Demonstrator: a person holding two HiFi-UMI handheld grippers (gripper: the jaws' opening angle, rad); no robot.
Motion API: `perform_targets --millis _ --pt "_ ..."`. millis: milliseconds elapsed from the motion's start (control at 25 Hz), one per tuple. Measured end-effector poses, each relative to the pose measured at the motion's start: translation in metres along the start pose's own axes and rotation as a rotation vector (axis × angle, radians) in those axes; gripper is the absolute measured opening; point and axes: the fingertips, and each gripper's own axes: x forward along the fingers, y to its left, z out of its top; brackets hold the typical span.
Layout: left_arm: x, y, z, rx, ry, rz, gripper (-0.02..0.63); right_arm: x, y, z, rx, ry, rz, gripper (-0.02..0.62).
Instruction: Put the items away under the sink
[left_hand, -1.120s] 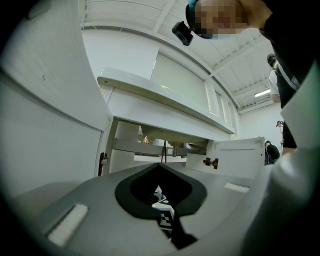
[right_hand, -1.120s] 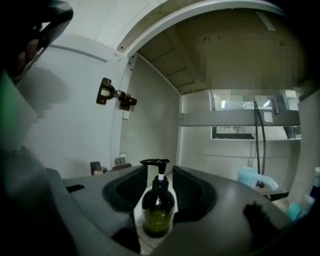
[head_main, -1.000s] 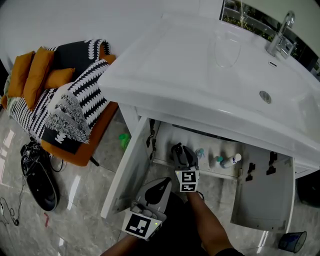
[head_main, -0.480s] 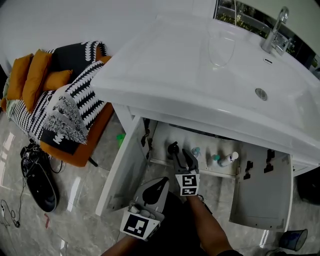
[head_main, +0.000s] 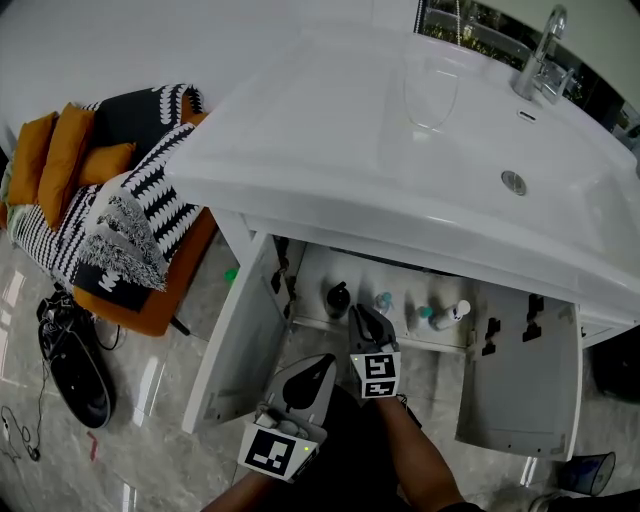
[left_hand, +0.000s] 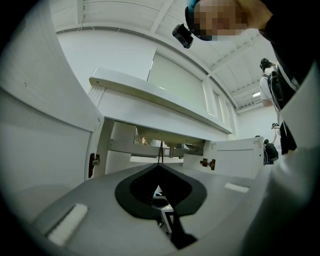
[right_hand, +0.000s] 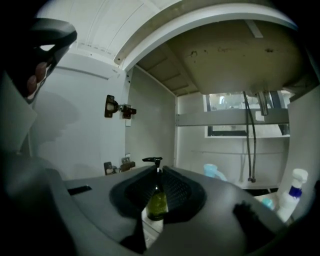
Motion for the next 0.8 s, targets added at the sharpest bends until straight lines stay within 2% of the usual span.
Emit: perform_targets --millis 80,200,400,800 --pt "0.001 0.001 0.002 0.002 -0.015 0.001 0.008 -0.002 0.0 0.004 0.003 0.002 -0.002 0.037" --pt "0.0 0.002 -0.004 -0.024 0.034 0.012 0.008 -0.006 0.001 0.007 0.012 0.014 -0.001 0.018" --pt "0.005 0.004 0.007 -0.012 -0.016 0.007 0.008 -0.015 0.004 0.009 0.015 0.055 -0.004 0.017" --pt "0.008 -0.012 0.024 -0.09 0.124 0.009 0.008 -0.051 -0.004 0.037 0.081 0.178 -0.018 0.015"
